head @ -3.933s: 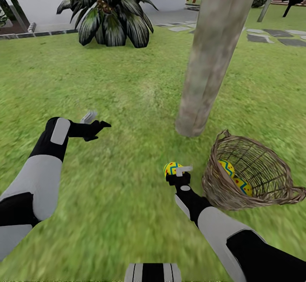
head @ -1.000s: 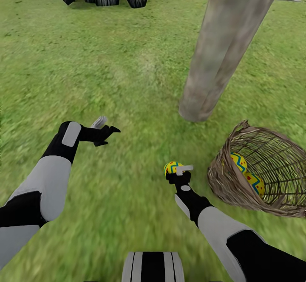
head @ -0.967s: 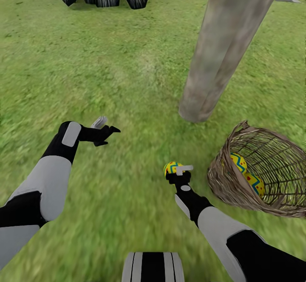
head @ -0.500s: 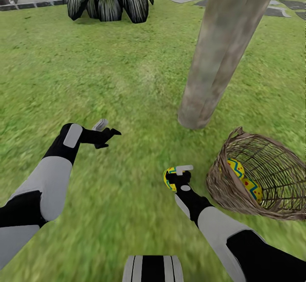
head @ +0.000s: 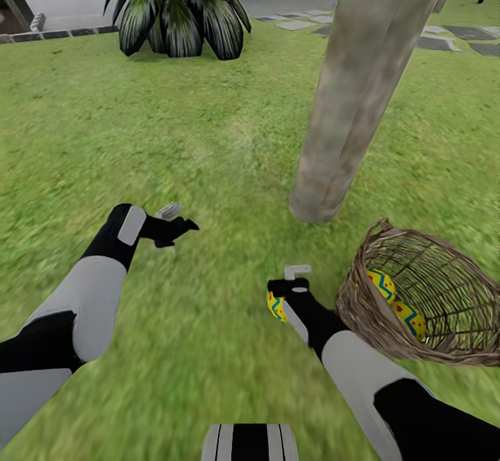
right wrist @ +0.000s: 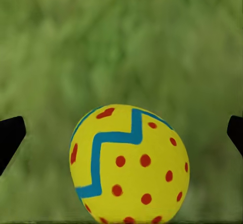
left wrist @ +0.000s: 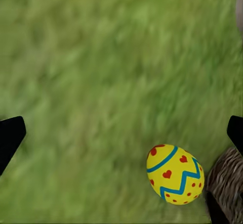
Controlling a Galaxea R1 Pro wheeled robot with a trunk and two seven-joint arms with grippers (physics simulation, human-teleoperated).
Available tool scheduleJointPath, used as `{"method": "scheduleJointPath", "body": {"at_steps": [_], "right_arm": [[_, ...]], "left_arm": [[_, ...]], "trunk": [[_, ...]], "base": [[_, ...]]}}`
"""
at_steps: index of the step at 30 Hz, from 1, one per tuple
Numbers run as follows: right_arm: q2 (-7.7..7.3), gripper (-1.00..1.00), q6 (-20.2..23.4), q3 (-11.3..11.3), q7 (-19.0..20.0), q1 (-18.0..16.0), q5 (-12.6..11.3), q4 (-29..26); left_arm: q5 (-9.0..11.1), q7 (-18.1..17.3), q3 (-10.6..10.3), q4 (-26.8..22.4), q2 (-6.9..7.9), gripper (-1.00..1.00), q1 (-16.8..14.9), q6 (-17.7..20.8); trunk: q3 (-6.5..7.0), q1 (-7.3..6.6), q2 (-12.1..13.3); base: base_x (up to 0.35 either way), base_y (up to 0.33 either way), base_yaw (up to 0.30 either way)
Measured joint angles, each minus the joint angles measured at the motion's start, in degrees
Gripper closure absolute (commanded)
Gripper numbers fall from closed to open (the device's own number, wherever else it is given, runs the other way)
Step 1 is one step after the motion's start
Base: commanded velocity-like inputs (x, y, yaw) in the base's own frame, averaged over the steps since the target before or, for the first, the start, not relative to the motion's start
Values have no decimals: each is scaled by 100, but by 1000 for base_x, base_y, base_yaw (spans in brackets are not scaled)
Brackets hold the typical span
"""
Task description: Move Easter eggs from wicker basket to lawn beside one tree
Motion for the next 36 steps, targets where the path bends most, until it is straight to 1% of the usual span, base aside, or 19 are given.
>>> {"method": "scheduleJointPath", "body": {"at_steps": [3,5,6,7,9,11,14,15,16,17,18,19,22,24,28,31,33,34,36], "right_arm": [[0,-100,393,8,-4,182,-139,-511],[0,-100,840,23,-197,722,-149,-1618],[0,-100,963,26,-321,915,-144,-1971],[0,-100,1131,35,-579,1235,-140,-2580],[0,-100,1217,40,-756,1455,-135,-3014],[0,-100,1251,42,-838,1570,-128,-3219],[0,-100,1263,43,-875,1615,-116,-3307],[0,-100,1260,43,-882,1621,-112,-3314],[0,-100,1254,45,-885,1624,-110,-3312],[0,-100,1251,47,-886,1625,-109,-3312],[0,-100,1242,50,-888,1627,-108,-3312],[0,-100,1236,52,-890,1628,-109,-3308],[0,-100,1224,59,-897,1629,-114,-3294],[0,-100,1221,62,-898,1629,-115,-3286],[0,-100,1221,63,-896,1629,-115,-3290],[0,-100,1221,67,-898,1629,-115,-3325],[0,-100,1221,70,-898,1630,-114,-3344],[0,-100,1216,106,-914,1630,-112,-3353],[0,-100,1211,206,-1026,1630,-99,-3354]], "left_arm": [[-97,11,2,-3,-19,-100,1,-160],[-127,11,3,-5,-24,-100,53,-444],[-128,11,3,-5,-24,-100,60,-499],[-136,6,3,-5,-25,-100,67,-553],[-140,3,3,-5,-21,-100,71,-576],[-157,6,4,-32,-13,-100,125,-589],[-421,4,8,-763,-11,-100,649,-592],[-627,4,11,-1484,-34,-100,1085,-586],[-734,3,4,-2062,-78,-100,1439,-576],[-775,3,1,-2354,-112,-100,1613,-566],[-871,0,3,-3075,-228,-100,2032,-535],[-910,-2,4,-3487,-291,-100,2285,-521],[-958,-5,8,-4268,-377,-100,2833,-489],[-983,-1,34,-4461,-374,-100,3057,-486],[-979,28,67,-4479,-366,-100,3093,-480],[-975,254,68,-4480,-371,-100,3096,-478],[-967,525,67,-4480,-386,-100,3097,-473],[-961,673,67,-4469,-391,-100,3097,-471],[-955,740,67,-4408,-391,-100,3097,-473]], "trunk": [[66,-8,4],[110,-13,7],[133,-15,8],[155,-18,9],[199,-23,12],[244,-28,15],[310,-36,19],[331,-38,20],[354,-41,22],[376,-44,23],[398,-46,24],[421,-49,26],[487,-56,30],[532,-61,32],[621,-72,38],[687,-80,42],[731,-84,45],[753,-85,46],[798,-89,49]], "base": [[0,0,0],[0,0,0],[0,0,0],[0,0,0],[0,0,0],[0,0,0],[0,0,0],[0,0,0],[0,0,0],[0,0,0],[0,0,0],[0,0,0],[0,0,0],[0,0,0],[0,0,0],[-3,0,0],[-152,0,0],[-269,0,0],[-303,0,0]]}}
